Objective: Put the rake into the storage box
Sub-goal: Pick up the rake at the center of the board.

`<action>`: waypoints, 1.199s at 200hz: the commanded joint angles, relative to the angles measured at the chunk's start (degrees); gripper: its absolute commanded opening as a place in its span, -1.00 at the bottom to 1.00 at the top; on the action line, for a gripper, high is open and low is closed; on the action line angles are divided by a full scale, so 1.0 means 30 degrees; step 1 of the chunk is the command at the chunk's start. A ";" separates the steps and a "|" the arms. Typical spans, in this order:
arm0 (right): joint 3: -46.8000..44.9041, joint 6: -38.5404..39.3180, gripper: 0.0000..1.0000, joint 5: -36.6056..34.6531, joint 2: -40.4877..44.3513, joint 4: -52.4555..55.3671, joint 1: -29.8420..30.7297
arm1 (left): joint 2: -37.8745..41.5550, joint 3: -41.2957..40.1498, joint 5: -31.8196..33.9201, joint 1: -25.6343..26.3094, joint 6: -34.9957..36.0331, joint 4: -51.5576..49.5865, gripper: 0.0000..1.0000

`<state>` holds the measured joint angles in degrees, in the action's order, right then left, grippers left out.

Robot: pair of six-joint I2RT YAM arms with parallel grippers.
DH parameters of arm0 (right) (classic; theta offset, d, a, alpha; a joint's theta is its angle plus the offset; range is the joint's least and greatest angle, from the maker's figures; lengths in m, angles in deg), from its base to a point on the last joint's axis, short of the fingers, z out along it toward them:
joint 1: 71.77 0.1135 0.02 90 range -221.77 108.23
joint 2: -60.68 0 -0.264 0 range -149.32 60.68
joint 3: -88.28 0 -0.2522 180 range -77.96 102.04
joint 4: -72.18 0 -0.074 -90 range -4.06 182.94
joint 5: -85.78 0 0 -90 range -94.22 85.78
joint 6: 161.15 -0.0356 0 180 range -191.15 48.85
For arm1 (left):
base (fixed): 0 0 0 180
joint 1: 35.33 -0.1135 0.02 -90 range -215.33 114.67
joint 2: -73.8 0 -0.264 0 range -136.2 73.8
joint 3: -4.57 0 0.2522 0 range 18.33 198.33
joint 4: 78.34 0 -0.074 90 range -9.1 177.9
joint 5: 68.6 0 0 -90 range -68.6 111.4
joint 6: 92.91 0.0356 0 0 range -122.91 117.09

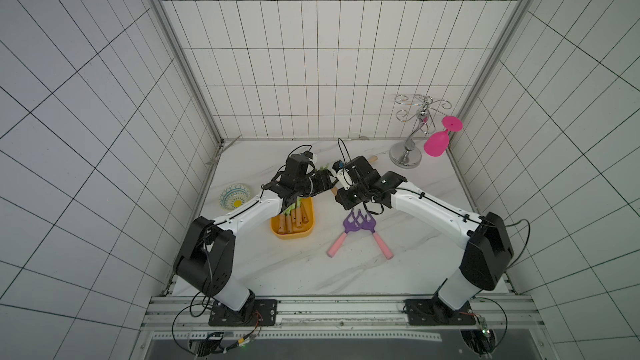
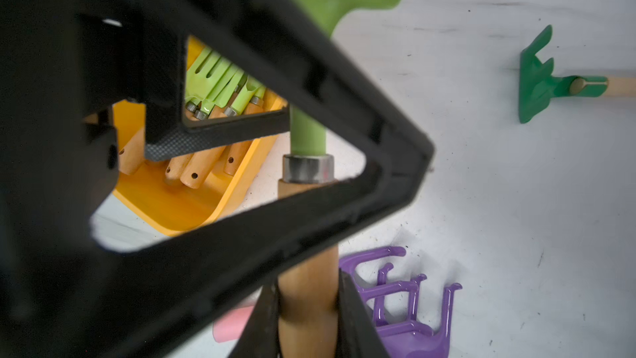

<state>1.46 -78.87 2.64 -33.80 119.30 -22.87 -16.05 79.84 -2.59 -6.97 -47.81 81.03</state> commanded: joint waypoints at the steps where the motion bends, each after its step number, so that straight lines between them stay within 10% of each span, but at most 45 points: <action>1: 0.0978 -0.0076 -0.80 0.0075 0.0642 0.0055 0.0222 | -0.0314 0.0215 -0.0595 0.0110 -0.0344 0.1062 0.14; 69: 0.0862 -0.0266 -0.72 0.0146 0.0936 -0.0223 0.0280 | -0.0461 0.0162 -0.1128 0.0164 -0.0650 0.1402 -0.58; 131: 0.0047 0.0815 0.49 -0.2169 0.3127 -0.0361 0.0191 | 0.0394 0.1712 -0.2636 -0.0392 0.1853 -0.2096 -0.89; 240: -0.3076 0.0736 0.58 -0.2196 0.4652 -0.0514 -0.0889 | 0.0477 0.0457 -0.5556 -0.5322 0.8594 -0.9767 -0.93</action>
<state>-5.69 -76.32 -4.51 -19.13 117.53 -25.01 -11.96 81.86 -19.03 -23.10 -28.60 57.51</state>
